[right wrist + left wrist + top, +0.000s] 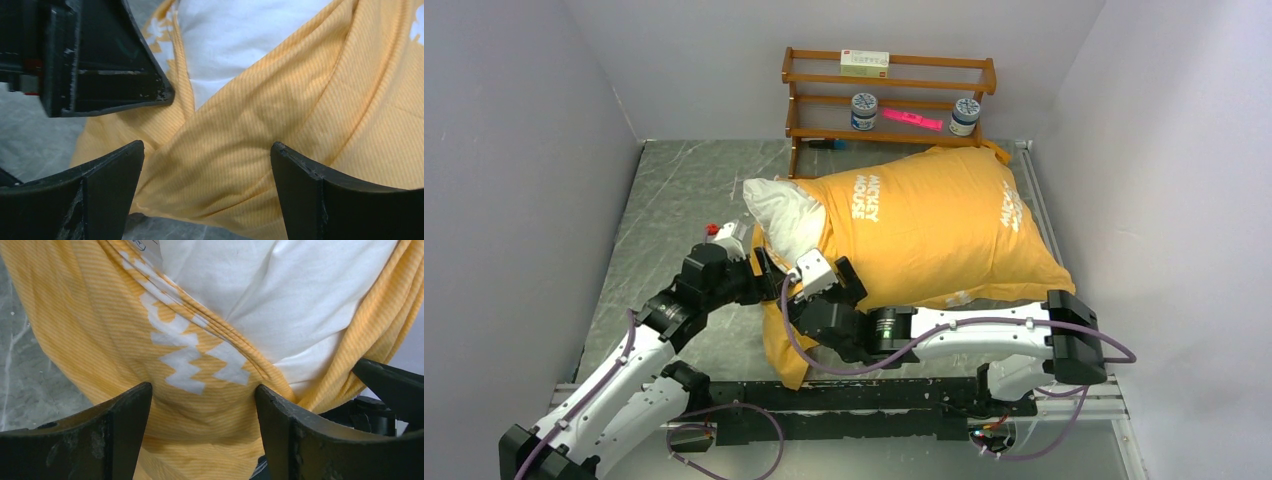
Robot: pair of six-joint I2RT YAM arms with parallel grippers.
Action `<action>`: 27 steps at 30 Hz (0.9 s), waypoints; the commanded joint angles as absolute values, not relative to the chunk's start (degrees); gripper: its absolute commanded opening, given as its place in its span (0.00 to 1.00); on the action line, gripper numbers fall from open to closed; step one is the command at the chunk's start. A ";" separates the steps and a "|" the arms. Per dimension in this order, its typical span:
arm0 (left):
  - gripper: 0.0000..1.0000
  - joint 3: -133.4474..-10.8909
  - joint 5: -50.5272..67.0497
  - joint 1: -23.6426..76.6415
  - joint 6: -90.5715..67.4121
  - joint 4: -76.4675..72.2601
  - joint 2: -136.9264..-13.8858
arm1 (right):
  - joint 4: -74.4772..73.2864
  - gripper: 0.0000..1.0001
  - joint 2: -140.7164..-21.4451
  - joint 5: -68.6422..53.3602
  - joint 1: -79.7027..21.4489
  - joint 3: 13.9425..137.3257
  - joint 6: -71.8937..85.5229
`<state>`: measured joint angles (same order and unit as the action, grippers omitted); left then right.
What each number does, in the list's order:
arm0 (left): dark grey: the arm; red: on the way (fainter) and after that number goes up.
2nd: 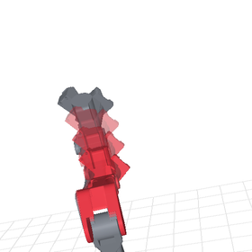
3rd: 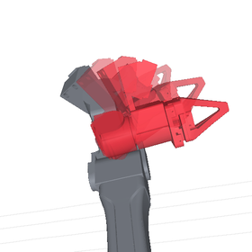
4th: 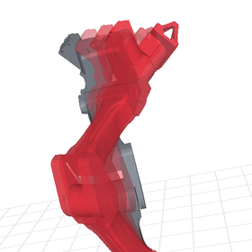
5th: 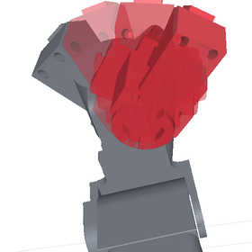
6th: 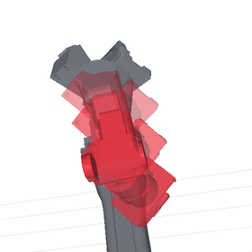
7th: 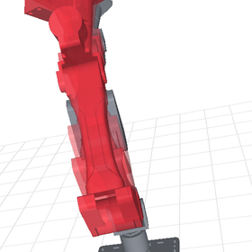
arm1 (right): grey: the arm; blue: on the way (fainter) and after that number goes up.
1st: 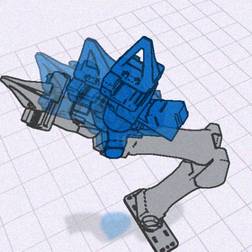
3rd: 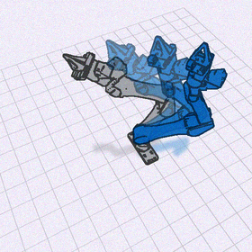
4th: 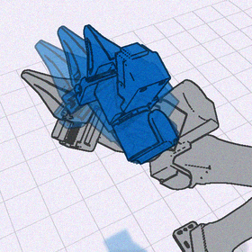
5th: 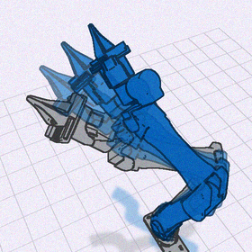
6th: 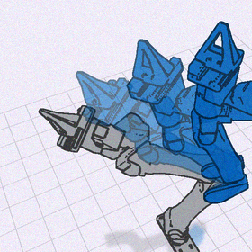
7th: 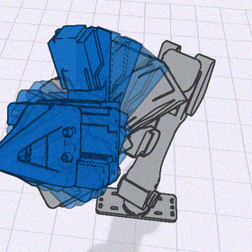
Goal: Remove the pillowcase from the pillow
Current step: Remove the pillow from the pillowcase.
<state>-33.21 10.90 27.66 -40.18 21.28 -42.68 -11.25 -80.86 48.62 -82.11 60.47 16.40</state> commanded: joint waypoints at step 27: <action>0.65 -24.93 0.18 28.74 -45.43 19.98 -43.06 | -38.75 0.87 -73.52 57.75 -79.42 48.74 44.54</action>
<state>-25.47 4.58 28.93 -45.78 18.09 -42.26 -28.82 -75.57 57.93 -80.71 52.03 39.03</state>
